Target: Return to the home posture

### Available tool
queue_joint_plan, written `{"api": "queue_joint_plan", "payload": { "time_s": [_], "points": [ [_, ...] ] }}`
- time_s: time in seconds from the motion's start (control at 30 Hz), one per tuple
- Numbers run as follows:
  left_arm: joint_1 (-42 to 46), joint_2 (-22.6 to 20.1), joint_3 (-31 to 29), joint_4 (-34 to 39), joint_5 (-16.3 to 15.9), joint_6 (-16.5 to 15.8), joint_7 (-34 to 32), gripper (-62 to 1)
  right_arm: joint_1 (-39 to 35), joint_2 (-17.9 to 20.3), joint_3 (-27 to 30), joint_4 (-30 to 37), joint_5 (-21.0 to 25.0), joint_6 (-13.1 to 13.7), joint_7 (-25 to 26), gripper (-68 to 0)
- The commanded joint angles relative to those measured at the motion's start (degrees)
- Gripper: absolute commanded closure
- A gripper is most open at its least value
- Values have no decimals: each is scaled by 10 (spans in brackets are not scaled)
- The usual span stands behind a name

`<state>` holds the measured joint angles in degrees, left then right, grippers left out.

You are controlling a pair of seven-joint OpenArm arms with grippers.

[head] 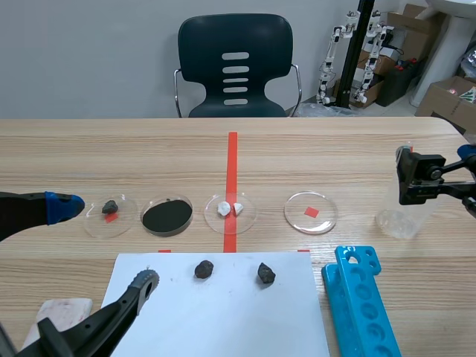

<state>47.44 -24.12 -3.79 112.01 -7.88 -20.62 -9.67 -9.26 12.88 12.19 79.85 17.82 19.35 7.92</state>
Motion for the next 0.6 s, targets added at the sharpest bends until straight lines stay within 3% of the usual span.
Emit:
{"api": "queue_joint_plan", "payload": {
  "time_s": [0.0,0.37,0.57],
  "points": [
    [0,1,-2,6,-4,2,-10,-623,5,9,2,5,6,2,11,-533],
    [0,1,-2,6,-4,2,-10,-623,5,9,2,5,6,2,11,-533],
    [0,1,-2,6,-4,2,-10,-623,-5,9,1,19,7,22,16,-533]
  ]
}}
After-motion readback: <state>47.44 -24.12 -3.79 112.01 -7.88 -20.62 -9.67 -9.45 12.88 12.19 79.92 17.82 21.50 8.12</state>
